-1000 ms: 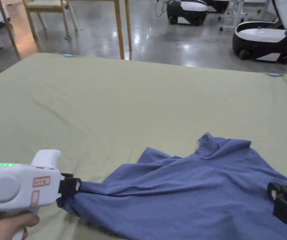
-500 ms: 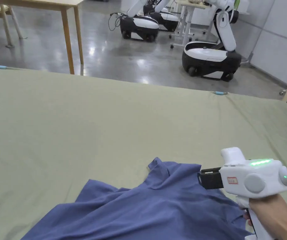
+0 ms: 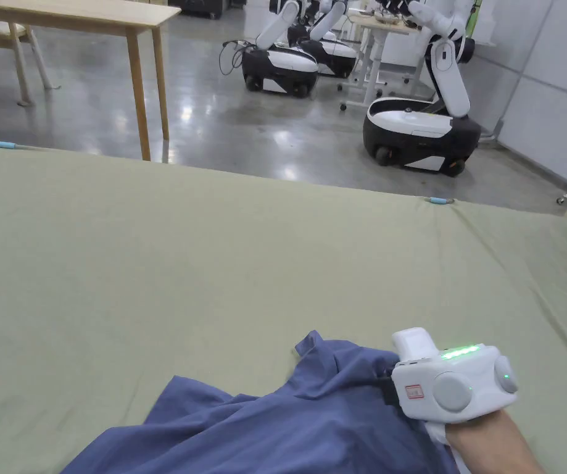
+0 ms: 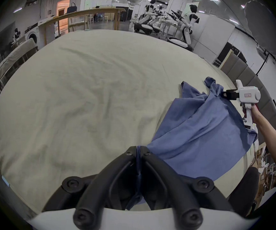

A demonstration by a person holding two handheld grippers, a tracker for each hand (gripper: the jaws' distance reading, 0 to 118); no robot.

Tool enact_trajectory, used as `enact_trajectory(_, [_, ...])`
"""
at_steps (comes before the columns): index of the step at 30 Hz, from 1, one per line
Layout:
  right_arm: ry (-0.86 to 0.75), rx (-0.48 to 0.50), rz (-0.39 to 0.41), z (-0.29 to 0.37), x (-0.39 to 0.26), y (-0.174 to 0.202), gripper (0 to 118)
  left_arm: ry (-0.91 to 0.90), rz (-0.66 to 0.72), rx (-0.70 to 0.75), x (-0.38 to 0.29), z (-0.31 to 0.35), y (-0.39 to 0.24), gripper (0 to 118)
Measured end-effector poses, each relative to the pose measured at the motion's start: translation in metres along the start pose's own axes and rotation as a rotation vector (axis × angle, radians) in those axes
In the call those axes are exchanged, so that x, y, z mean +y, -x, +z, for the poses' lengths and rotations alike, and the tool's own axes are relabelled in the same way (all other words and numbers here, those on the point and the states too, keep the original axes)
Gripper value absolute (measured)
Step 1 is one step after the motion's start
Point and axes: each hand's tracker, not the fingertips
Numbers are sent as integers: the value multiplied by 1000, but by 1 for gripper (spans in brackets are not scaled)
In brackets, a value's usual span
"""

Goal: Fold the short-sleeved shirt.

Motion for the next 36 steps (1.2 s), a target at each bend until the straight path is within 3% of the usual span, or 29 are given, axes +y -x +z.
enact_trajectory(2, [-22,85,-46,11,2,0,4,-13,-3,5,7,1,-3,1])
enact_trajectory(4, [-103,58,-99,42,8,-8,4,-57,-12,3,14,13,-11,1])
enact_trajectory(6, [-193,95,-177,84,16,-18,4,-106,-12,-16,29,32,-15,1])
enact_trajectory(8, [-289,76,-196,127,25,-25,4,-180,-37,-39,44,53,-24,1])
enact_trajectory(18, [-657,-27,-145,346,99,-52,4,-428,-161,45,163,138,-77,1])
enact_trajectory(23, [-832,-86,-188,426,140,-74,4,-593,-184,103,238,180,-103,1])
enact_trajectory(27, [-936,-105,-237,463,176,-93,4,-663,-190,140,302,202,-120,1])
enact_trajectory(36, [-1040,-117,-221,498,224,-103,4,-833,-204,184,381,248,-135,1])
